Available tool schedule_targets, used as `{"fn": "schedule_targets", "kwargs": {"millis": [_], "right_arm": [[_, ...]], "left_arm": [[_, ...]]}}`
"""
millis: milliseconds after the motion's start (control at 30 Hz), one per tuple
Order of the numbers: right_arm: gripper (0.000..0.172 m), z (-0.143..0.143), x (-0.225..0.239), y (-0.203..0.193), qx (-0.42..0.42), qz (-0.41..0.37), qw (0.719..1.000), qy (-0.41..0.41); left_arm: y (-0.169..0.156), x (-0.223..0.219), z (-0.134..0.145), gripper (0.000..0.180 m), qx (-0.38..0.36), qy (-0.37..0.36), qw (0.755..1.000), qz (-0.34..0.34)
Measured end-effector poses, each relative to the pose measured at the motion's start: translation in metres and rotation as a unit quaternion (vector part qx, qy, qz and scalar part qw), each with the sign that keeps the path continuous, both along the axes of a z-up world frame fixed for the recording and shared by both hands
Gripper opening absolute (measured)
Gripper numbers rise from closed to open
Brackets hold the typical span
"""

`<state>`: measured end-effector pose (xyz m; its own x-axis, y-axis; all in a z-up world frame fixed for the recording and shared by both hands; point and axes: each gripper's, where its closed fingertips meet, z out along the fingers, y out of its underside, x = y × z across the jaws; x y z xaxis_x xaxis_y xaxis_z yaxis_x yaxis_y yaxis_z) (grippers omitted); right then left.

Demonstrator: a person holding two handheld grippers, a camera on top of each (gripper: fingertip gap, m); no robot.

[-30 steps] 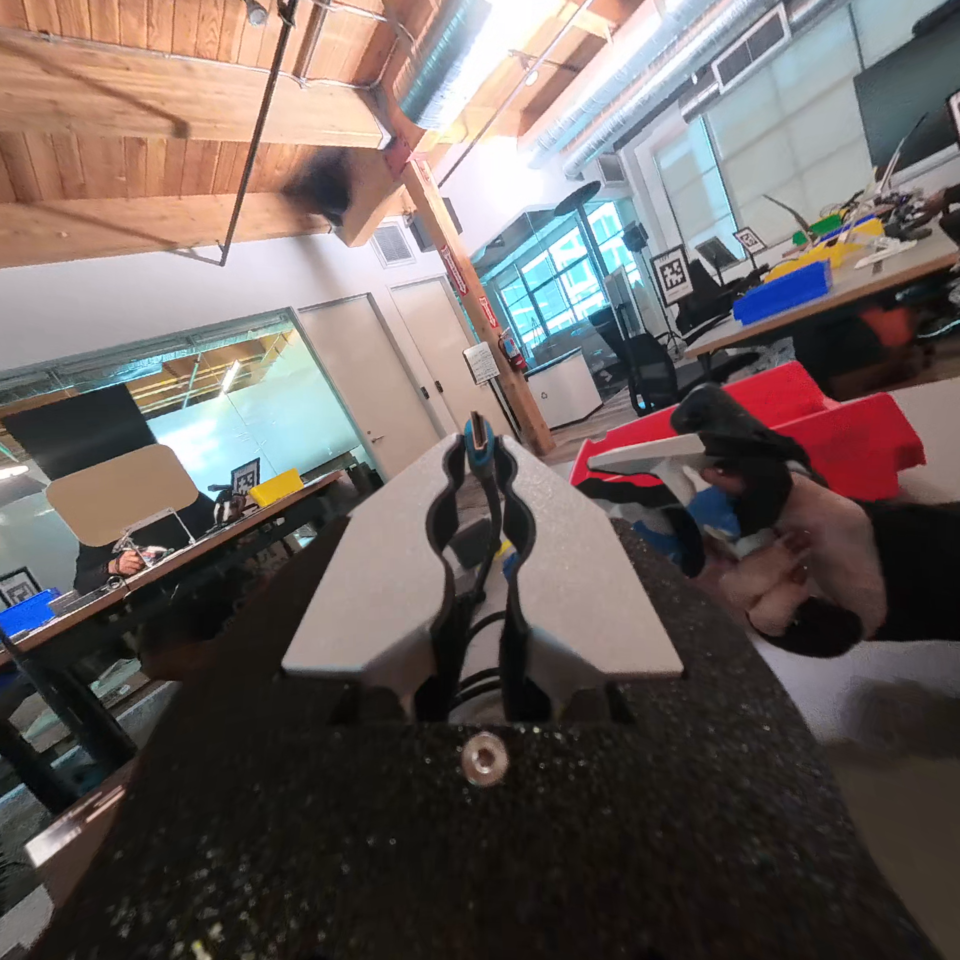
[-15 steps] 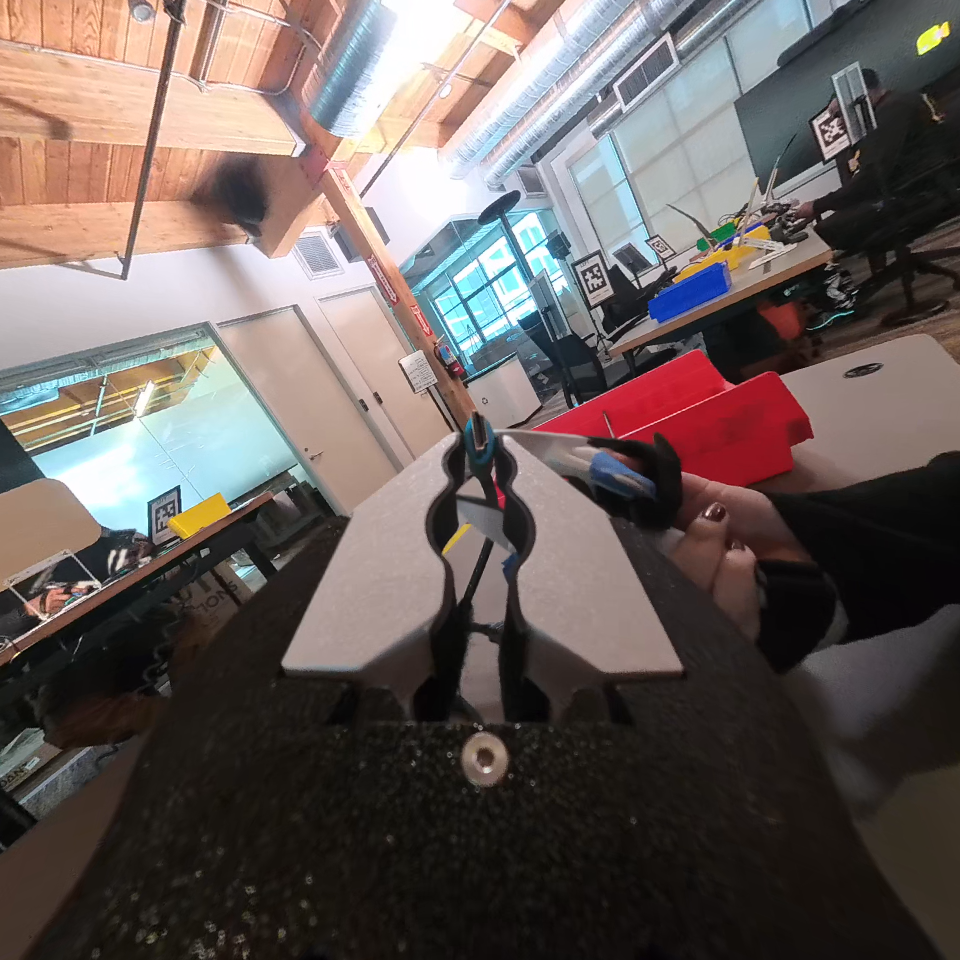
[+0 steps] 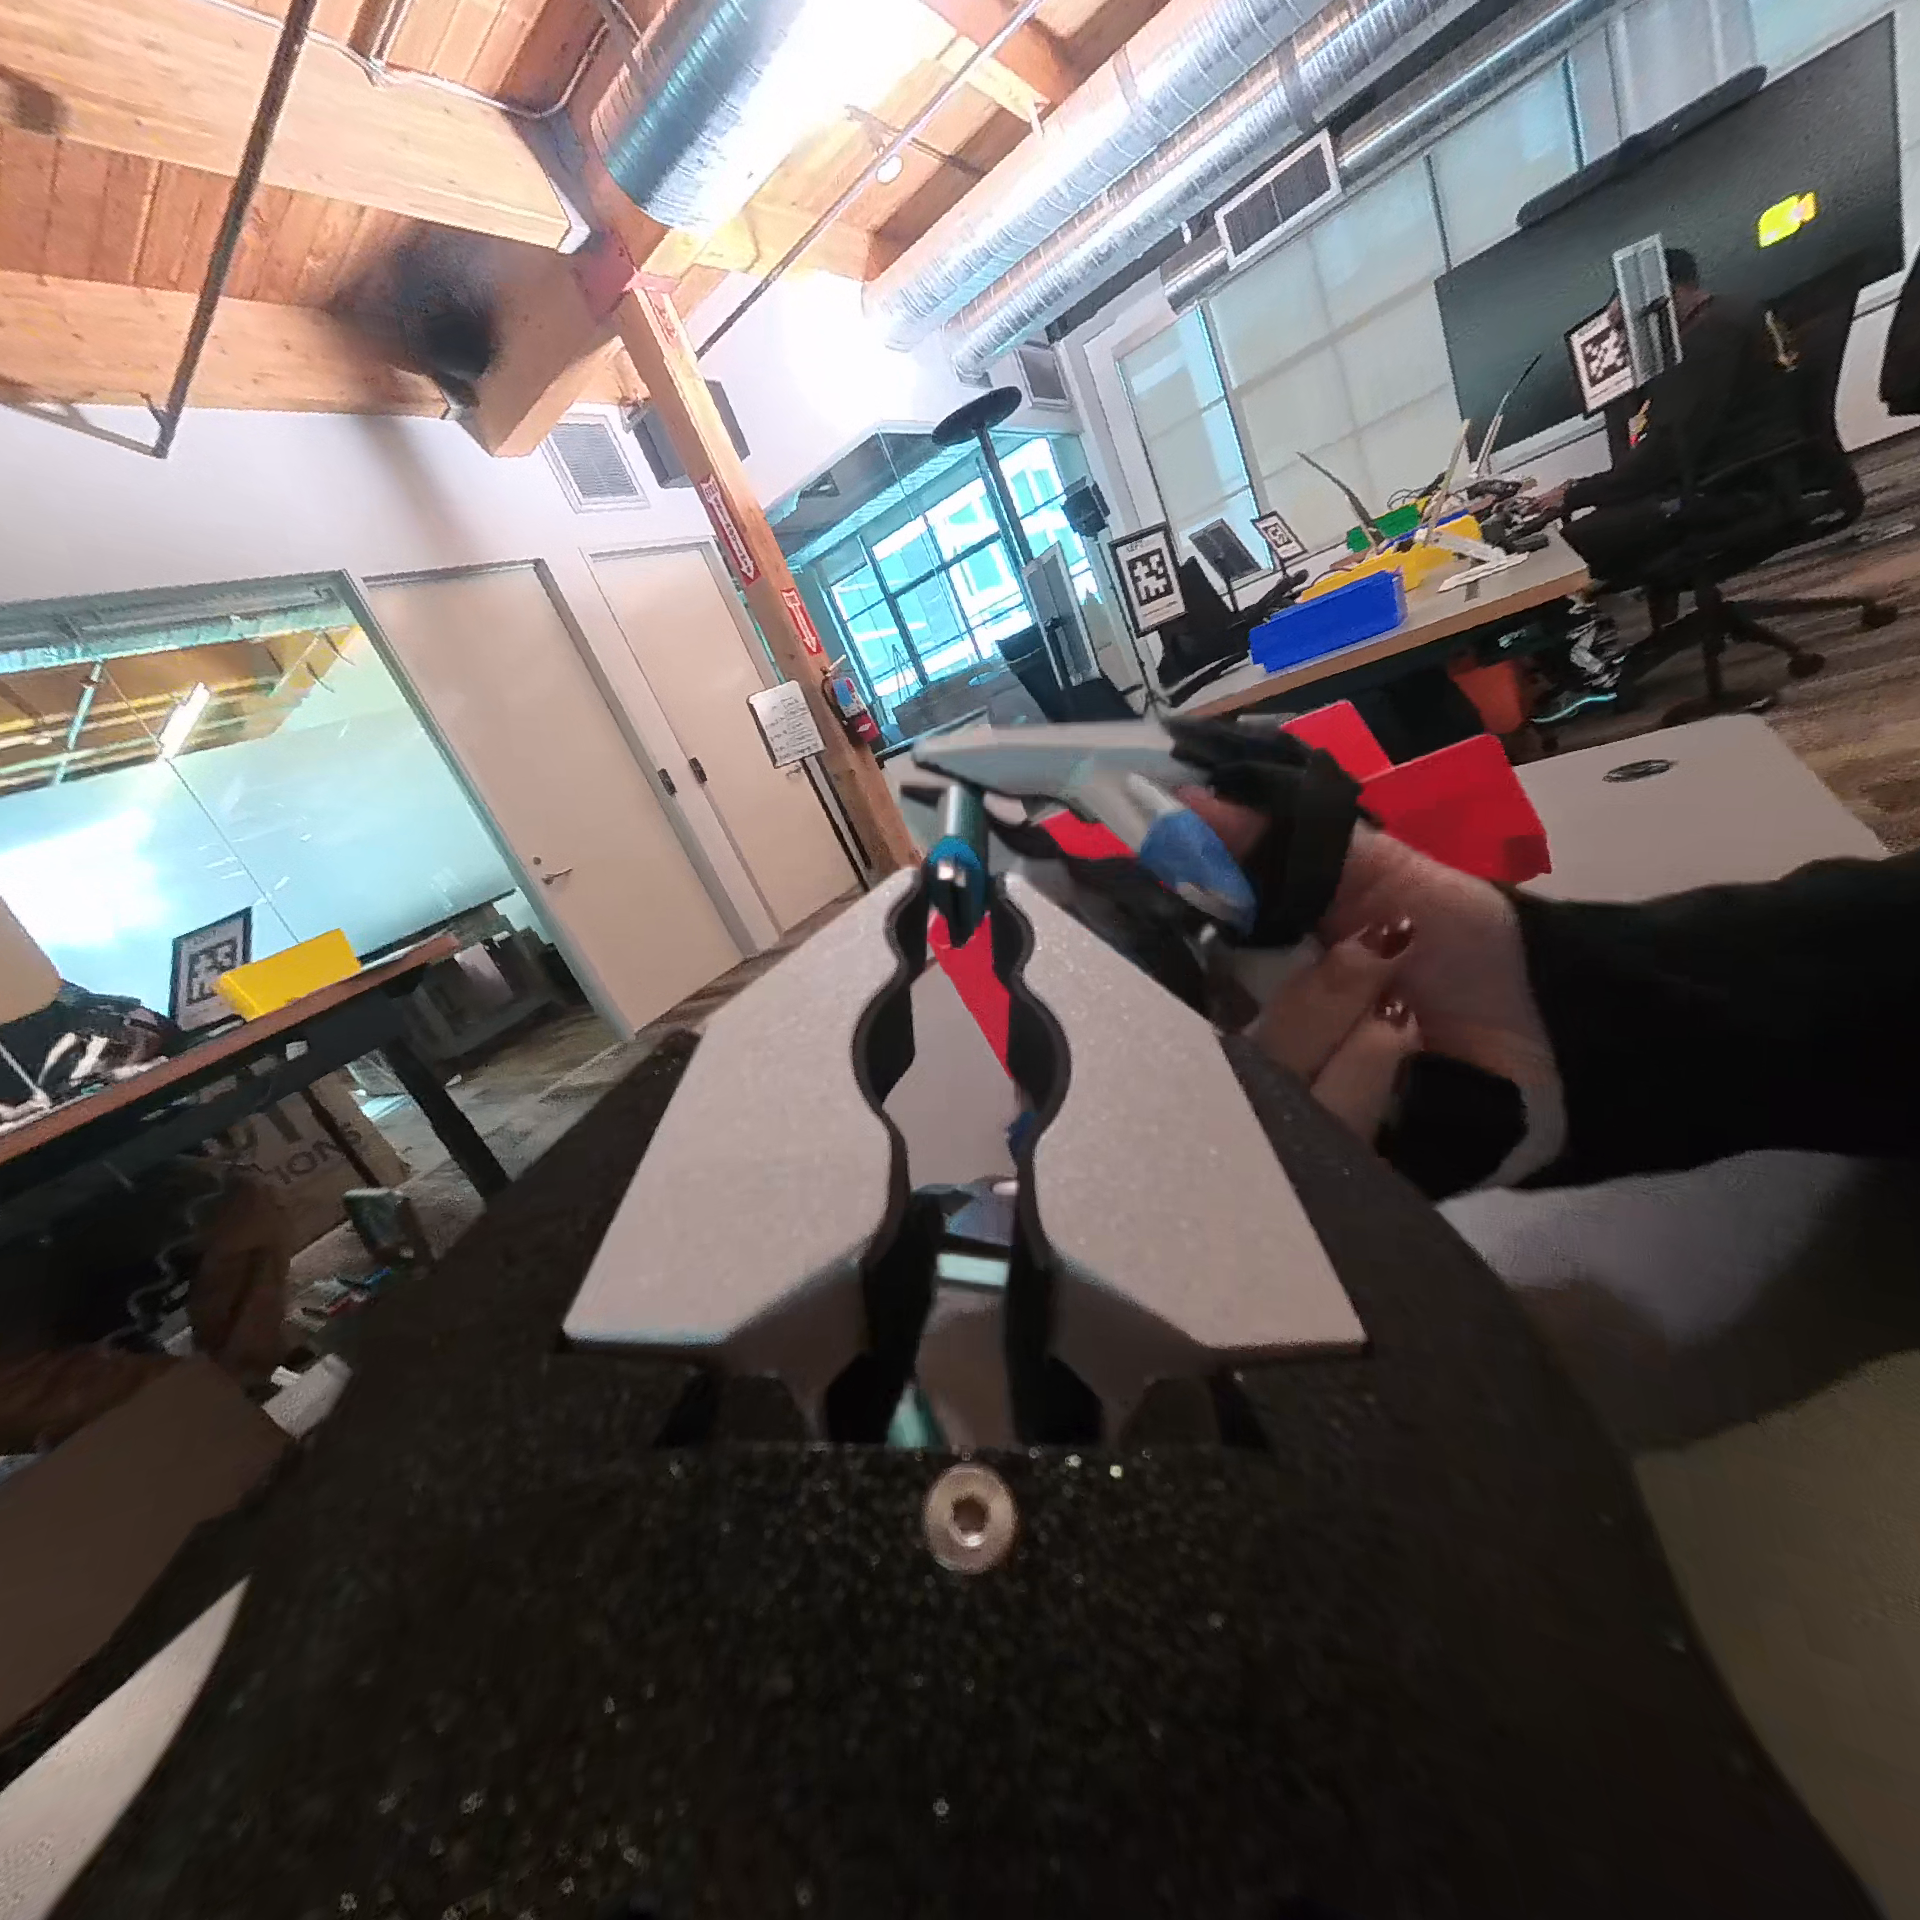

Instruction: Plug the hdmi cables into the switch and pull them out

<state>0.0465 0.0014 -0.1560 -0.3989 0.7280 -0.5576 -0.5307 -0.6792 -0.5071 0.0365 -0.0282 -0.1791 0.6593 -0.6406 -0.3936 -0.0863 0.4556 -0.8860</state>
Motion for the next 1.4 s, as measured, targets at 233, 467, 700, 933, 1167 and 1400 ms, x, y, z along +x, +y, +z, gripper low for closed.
{"fn": "schedule_targets", "kwargs": {"millis": [233, 467, 700, 933, 1167, 1400], "right_arm": [[0.004, 0.013, 0.02, 0.007, 0.178, -0.233, 0.948, -0.122], [0.003, 0.028, 0.048, 0.011, 0.286, -0.427, 0.84, -0.176], [0.004, 0.03, 0.065, 0.021, 0.284, -0.492, 0.801, -0.187], [0.004, 0.026, 0.073, 0.031, 0.263, -0.487, 0.812, -0.186], [0.003, 0.02, 0.071, 0.035, 0.263, -0.491, 0.807, -0.199], [0.003, 0.013, 0.066, 0.041, 0.266, -0.497, 0.794, -0.229]], "left_arm": [[0.035, -0.008, -0.061, 0.054, -0.072, 0.13, 0.988, 0.051], [0.058, 0.012, -0.108, 0.076, -0.119, 0.261, 0.958, 0.002], [0.097, 0.026, -0.143, 0.072, 0.12, 0.52, 0.841, 0.087], [0.119, 0.029, -0.155, 0.041, 0.21, 0.573, 0.785, 0.108], [0.114, 0.035, -0.151, 0.023, 0.164, 0.513, 0.832, 0.13], [0.107, 0.036, -0.132, 0.022, -0.125, 0.302, 0.943, 0.056]]}}
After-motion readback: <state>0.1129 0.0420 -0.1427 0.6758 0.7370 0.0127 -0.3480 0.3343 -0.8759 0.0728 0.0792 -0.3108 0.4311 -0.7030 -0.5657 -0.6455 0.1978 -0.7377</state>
